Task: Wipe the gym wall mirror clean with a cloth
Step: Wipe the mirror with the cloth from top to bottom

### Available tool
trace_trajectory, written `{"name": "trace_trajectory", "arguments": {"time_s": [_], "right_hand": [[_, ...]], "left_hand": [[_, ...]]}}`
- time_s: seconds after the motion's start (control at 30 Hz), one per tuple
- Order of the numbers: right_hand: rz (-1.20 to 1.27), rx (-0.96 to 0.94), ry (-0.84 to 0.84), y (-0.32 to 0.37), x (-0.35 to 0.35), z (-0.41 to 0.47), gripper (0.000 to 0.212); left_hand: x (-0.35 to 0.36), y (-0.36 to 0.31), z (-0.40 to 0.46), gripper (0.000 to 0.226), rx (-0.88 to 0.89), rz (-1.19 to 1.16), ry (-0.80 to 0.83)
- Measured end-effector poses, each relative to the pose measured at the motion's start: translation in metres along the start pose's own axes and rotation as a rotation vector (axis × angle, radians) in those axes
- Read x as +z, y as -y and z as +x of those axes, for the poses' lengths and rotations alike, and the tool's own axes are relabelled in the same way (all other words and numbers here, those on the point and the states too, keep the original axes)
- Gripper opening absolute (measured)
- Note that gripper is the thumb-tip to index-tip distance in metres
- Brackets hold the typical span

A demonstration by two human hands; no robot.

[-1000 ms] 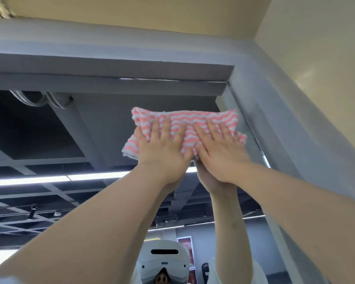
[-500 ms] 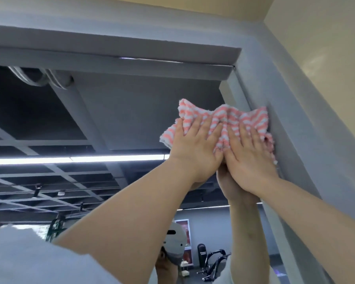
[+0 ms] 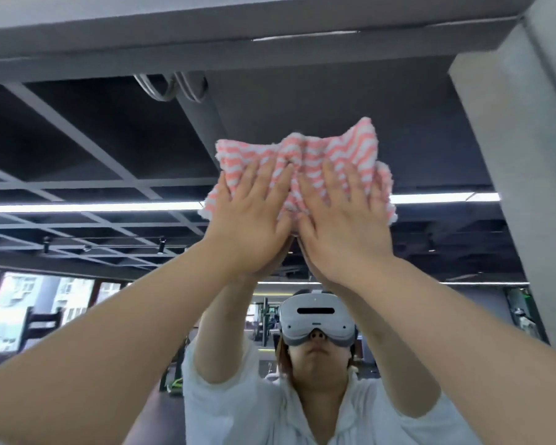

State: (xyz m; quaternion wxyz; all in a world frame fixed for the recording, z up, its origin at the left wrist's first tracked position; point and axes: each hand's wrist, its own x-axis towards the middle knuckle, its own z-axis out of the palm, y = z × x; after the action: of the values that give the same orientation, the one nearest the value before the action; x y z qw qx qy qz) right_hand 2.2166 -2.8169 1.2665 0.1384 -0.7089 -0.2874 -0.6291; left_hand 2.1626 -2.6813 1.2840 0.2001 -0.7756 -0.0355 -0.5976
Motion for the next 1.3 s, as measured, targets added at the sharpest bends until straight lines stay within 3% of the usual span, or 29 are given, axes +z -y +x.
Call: {"name": "trace_trajectory", "arguments": {"time_s": [0.13,0.3,0.53,0.67,0.8,0.9,1.07,1.2,1.3], "right_hand": [[0.006,-0.131,0.053,0.029,0.013,-0.023,0.060],[-0.046,-0.160,0.048,-0.013,0.008,-0.042,0.064],[-0.126,0.083,0.110,-0.130,-0.016,-0.070,0.070],[-0.100,0.245,0.128,-0.169,-0.019,-0.107,0.079],[-0.049,0.419,0.130,-0.179,-0.017,-0.146,0.074],[-0.035,0.458,0.064,-0.170,-0.017,-0.166,0.073],[0.006,0.534,0.048,-0.125,-0.011,-0.157,0.073],[-0.009,0.403,0.129,-0.070,0.005,-0.138,0.073],[0.050,0.288,0.032,-0.030,0.019,-0.130,0.061]], "left_hand": [[0.010,0.006,-0.059,0.062,-0.134,-0.078,-0.100],[0.015,-0.050,-0.059,0.065,-0.269,-0.176,-0.015],[0.021,-0.153,-0.012,0.081,-0.077,-0.150,0.053],[0.029,-0.210,-0.011,0.066,0.087,-0.116,0.102],[0.035,-0.237,-0.027,0.062,0.259,-0.070,0.015],[0.036,-0.228,-0.032,0.064,0.329,-0.068,0.032],[0.042,-0.187,-0.053,0.054,0.333,-0.096,-0.080],[0.036,-0.135,-0.069,0.054,0.253,-0.074,-0.100],[0.035,-0.091,-0.089,0.055,0.175,-0.041,-0.096]]}}
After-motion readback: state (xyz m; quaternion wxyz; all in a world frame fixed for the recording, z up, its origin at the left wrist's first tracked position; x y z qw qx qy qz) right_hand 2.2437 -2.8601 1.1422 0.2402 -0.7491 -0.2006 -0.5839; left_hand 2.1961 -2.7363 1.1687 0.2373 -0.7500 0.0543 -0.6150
